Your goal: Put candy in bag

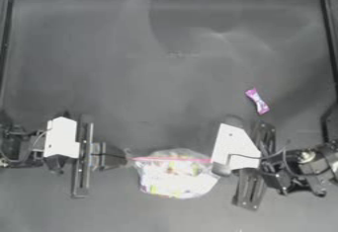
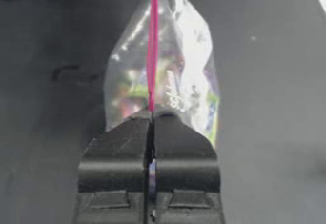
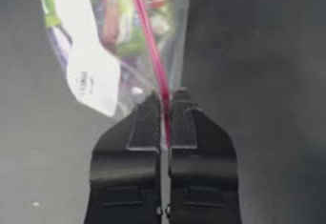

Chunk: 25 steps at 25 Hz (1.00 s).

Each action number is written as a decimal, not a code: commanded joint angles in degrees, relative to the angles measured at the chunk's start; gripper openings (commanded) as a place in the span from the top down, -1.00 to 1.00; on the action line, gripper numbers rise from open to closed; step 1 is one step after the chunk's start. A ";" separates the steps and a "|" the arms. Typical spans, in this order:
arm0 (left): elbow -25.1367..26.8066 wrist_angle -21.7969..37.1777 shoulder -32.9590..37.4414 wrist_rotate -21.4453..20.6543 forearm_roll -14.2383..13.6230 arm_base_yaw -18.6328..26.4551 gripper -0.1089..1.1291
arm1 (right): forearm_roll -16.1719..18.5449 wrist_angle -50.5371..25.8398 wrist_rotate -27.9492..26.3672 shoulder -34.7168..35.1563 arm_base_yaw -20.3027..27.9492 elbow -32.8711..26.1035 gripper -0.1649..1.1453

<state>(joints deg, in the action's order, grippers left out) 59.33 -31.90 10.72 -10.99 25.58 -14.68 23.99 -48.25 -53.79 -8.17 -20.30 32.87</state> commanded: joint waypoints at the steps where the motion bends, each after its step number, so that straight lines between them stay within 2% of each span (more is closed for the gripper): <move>1: 0.35 0.09 0.70 0.09 1.14 -0.88 0.64 | -0.18 -0.35 -0.70 -1.67 -0.88 0.09 0.68; 17: 0.53 0.00 0.79 0.00 1.41 -1.14 0.64 | -0.18 -0.44 -4.92 -3.78 -2.81 2.64 0.68; 25: 0.09 -0.44 0.79 -0.53 1.41 -0.88 0.64 | 2.90 -0.70 -5.01 -4.39 -2.81 2.29 0.68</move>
<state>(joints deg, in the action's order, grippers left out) 59.94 -32.17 10.72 -11.34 26.98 -15.47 26.54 -48.25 -58.71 -10.81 -22.59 35.68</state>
